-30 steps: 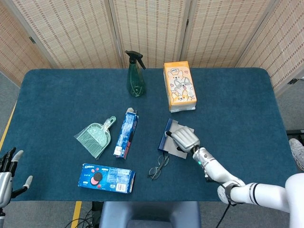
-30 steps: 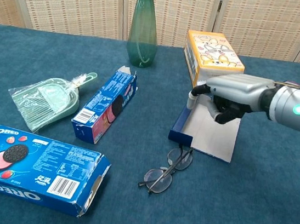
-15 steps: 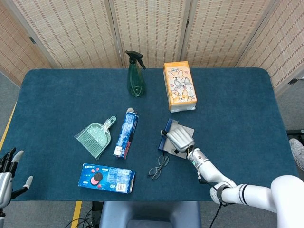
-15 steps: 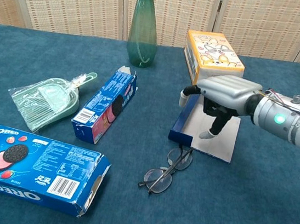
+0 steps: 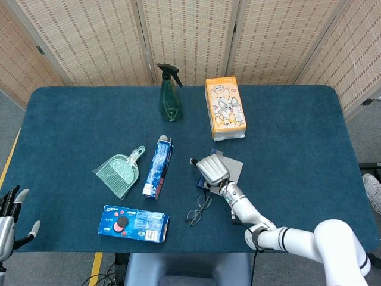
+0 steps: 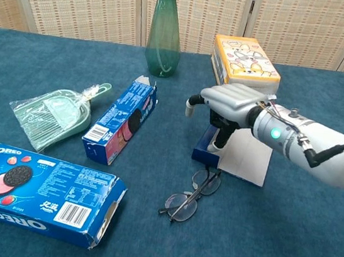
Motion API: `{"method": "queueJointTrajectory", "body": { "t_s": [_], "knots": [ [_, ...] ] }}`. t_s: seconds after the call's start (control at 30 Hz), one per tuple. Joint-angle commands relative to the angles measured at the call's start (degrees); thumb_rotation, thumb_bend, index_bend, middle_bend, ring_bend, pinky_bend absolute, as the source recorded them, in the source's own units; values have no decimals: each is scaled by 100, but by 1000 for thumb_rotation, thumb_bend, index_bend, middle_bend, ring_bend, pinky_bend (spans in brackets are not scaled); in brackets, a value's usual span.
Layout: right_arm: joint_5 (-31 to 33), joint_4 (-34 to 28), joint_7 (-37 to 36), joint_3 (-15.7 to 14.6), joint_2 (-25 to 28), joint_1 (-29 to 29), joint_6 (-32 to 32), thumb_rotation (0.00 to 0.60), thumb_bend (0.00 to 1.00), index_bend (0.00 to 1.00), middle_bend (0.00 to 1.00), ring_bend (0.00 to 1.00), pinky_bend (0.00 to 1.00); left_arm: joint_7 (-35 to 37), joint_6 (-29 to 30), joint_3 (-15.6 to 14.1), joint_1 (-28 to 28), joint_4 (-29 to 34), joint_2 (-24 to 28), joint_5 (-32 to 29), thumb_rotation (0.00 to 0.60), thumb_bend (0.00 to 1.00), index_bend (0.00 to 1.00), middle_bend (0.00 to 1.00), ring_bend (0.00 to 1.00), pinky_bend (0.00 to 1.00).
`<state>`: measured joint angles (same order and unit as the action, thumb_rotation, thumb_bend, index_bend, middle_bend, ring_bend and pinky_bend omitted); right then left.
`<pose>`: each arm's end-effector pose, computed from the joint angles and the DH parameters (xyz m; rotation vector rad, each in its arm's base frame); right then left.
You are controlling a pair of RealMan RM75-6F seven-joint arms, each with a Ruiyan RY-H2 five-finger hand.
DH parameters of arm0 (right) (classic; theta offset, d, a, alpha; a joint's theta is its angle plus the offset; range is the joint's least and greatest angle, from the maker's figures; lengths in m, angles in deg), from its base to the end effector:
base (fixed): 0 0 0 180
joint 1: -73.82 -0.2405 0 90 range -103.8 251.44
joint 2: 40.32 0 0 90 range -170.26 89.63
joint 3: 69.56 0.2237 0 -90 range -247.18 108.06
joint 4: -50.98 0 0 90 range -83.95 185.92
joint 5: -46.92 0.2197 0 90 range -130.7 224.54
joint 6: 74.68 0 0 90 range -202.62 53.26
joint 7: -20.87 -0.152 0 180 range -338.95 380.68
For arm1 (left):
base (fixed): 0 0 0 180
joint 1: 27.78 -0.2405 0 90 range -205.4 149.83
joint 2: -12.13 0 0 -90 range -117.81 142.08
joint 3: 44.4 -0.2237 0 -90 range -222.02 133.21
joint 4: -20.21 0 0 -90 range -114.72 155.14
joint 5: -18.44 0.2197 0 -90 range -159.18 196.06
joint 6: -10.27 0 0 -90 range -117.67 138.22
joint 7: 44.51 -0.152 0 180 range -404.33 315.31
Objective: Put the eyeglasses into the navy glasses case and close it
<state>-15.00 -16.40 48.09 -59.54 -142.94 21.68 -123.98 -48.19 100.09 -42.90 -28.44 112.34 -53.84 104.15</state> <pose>-0.0871 -0.3526 -0.0916 2.0252 -0.7341 0.8149 -0.2971 0.1539 0.1352 -1.3064 -0.8923 -0.8365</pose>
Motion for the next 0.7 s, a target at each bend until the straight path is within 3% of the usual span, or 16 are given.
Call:
{"method": "queueJointTrajectory", "body": {
  "t_s": [0.03,0.4,0.53,0.7],
  "knots": [
    [95,307,125,169,-300,-133,-70,600,163,258,1000,1000,1000,11,5,4,-5,-7,7,-8,600,361,104,0,5,138],
    [493,1172,455,770,-979,-491,-256,600,172,286,1000,1000,1000,61,21,0,-40,-46,23,-35,600,362,104,0,5,138],
    [396,839,421,684,-738,-425,-183,600,176,286,1000,1000,1000,85,39,3,-66,-59,38,-62,600,361,104,0,5,138],
    [219,-74,374,442,-89,-174,-151,600,179,286,1000,1000,1000,92,43,-10,-66,-51,39,-21,600,361,104,0,5,138]
  ]
}}
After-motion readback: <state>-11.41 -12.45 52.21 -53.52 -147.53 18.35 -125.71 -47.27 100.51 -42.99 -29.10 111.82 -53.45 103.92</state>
